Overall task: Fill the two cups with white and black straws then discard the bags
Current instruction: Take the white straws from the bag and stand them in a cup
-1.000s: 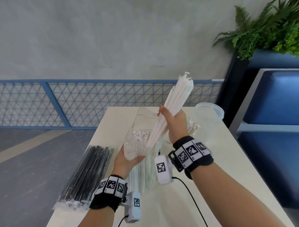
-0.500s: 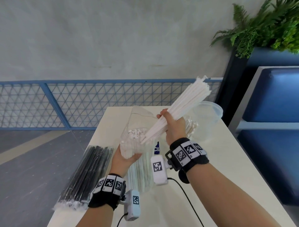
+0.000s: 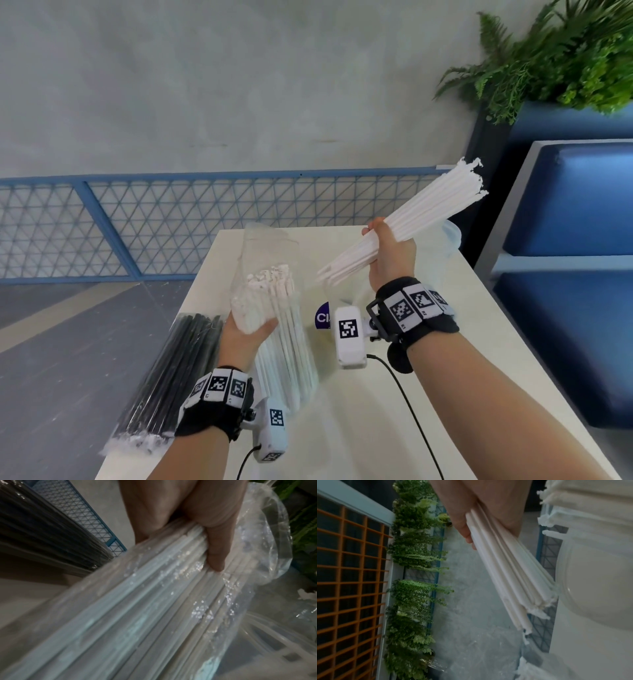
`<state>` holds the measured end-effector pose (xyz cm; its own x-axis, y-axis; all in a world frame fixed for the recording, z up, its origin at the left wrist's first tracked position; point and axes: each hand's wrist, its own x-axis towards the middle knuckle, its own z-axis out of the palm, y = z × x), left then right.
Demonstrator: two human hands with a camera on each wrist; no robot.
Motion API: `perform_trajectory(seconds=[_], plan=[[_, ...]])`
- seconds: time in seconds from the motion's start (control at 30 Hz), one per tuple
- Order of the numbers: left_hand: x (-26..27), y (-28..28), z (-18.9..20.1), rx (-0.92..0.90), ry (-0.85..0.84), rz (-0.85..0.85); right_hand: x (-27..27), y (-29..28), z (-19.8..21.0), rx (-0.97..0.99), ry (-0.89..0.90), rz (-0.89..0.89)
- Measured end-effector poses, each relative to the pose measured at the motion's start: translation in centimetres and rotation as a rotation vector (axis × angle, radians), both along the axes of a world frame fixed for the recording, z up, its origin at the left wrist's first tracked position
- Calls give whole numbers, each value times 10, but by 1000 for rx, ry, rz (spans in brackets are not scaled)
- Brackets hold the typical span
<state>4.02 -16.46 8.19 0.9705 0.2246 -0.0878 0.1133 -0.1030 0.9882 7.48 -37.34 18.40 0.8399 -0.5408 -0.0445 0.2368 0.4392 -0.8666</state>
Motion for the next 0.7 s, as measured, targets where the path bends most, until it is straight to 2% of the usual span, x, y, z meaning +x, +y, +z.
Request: perform_trajectory(seconds=[0.17, 0.33, 0.5, 0.6, 0.7], plan=[[-2, -5, -3, -27, -3, -28, 1, -6, 1, -302, -4, -102], [0, -6, -6, -7, -12, -64, 6, -3, -18, -525, 56, -61], [-4, -8, -3, -25, -17, -68, 7, -4, -27, -620, 79, -68], [-5, -9, -3, -25, -17, -62, 7, -8, -29, -629, 0, -74], [-6, -10, -2, -24, -19, -68, 5, -15, -34, -775, 37, -98]])
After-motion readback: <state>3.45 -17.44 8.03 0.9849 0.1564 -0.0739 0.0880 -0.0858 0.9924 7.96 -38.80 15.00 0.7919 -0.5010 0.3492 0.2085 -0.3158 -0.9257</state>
